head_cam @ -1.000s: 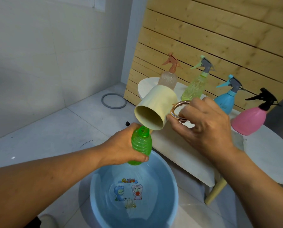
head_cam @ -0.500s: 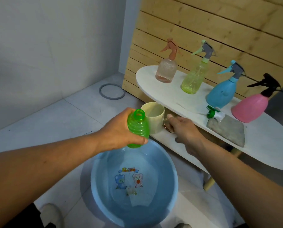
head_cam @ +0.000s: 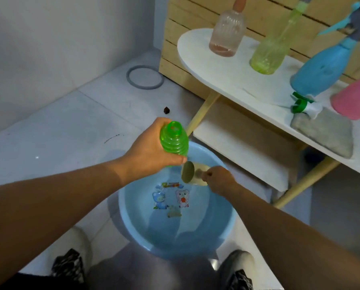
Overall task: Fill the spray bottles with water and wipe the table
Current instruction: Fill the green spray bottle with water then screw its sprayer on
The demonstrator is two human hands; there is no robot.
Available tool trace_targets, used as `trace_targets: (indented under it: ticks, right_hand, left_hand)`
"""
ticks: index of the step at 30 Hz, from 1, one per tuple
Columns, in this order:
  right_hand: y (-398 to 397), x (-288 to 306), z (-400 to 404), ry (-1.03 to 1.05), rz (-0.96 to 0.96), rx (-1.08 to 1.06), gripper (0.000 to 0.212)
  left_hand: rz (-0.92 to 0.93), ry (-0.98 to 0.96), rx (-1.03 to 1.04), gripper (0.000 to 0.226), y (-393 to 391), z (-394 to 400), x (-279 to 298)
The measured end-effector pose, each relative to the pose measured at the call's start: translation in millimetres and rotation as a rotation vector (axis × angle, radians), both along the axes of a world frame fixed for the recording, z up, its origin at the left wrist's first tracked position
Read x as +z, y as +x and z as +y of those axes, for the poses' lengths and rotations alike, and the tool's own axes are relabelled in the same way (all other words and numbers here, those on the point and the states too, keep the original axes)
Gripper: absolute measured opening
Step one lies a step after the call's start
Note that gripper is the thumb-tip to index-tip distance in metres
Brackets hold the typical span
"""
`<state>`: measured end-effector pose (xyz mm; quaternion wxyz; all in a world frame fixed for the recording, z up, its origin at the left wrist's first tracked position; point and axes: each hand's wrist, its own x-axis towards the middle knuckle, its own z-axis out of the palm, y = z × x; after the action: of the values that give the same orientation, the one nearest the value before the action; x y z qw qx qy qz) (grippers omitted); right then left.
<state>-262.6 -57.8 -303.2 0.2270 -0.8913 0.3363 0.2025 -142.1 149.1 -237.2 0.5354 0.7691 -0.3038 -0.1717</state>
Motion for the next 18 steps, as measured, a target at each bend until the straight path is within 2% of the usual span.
trace_targets:
  ticks: [3, 9, 14, 18]
  right_hand:
    - [-9, -36, 1, -0.111, 0.055, 0.074, 0.031]
    - [-3, -72, 5, -0.296, 0.1, 0.245, 0.029]
    - [6, -90, 17, -0.262, 0.083, 0.286, 0.028]
    - [13, -92, 29, -0.101, 0.003, 0.23, 0.026]
  left_hand:
    - [0.018, 0.016, 0.037, 0.078, -4, -1, -23]
    - [0.04, 0.086, 0.063, 0.078, -3, -1, -57]
    - [0.063, 0.119, 0.062, 0.081, 0, 3, -69]
    - [0.065, 0.119, 0.056, 0.081, 2, 6, -69]
